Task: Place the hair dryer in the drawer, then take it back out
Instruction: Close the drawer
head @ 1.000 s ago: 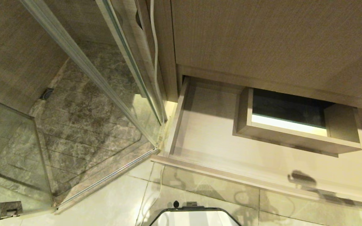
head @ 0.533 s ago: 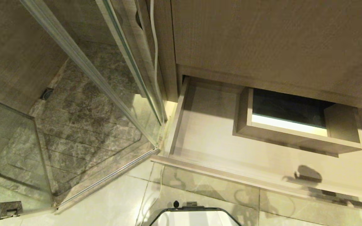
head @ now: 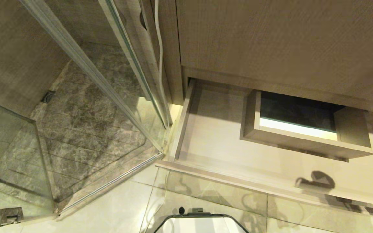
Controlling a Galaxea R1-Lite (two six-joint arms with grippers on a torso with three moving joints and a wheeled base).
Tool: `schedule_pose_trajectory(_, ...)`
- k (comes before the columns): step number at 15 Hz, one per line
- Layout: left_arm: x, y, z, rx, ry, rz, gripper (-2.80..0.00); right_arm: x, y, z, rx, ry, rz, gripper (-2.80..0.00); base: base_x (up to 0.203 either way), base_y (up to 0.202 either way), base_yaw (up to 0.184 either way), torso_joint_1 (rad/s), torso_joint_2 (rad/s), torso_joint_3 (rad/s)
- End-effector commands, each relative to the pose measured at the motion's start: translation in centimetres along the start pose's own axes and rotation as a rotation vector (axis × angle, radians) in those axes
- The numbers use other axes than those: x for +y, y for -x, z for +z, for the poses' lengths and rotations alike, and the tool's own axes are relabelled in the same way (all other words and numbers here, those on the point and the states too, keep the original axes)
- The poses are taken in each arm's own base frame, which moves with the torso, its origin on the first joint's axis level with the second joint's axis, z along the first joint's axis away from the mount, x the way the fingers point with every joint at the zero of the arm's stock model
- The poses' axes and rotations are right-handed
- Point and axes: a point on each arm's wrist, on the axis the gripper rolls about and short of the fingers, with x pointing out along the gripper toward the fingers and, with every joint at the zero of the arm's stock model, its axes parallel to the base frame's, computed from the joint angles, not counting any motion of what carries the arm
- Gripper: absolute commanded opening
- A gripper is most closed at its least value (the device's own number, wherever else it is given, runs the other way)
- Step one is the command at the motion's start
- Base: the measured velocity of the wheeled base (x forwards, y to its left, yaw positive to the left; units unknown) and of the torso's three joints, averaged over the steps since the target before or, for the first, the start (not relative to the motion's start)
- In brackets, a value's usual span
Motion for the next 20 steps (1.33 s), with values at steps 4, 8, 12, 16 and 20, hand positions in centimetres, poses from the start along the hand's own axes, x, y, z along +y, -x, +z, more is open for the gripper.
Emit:
schedule_pose_trajectory(4,0.0,0.0,0.0,0.001,0.000,0.000,-2.80,0.2,-1.7,0.9,0.052,0.033,0.023,-2.80,0.000,0.000,0.000,0.000,0.00,0.000)
schedule_pose_trajectory(8,0.0,0.0,0.0,0.001,0.000,0.000,-2.80,0.3,-2.5,2.3,0.022,0.047,0.009,-2.80,0.000,0.000,0.000,0.000,0.00,0.000)
schedule_pose_trajectory(12,0.0,0.0,0.0,0.001,0.000,0.001,-2.80,0.1,-2.5,2.8,-0.012,0.041,0.007,-2.80,0.000,0.000,0.000,0.000,0.00,0.000)
schedule_pose_trajectory(16,0.0,0.0,0.0,0.001,0.000,-0.001,-2.80,0.0,-1.9,2.7,-0.049,0.031,0.018,-2.80,0.000,0.000,0.000,0.000,0.00,0.000)
schedule_pose_trajectory(20,0.0,0.0,0.0,0.001,0.000,0.001,-2.80,-0.3,-1.0,2.9,-0.146,0.008,0.009,-2.80,0.000,0.000,0.000,0.000,0.00,0.000)
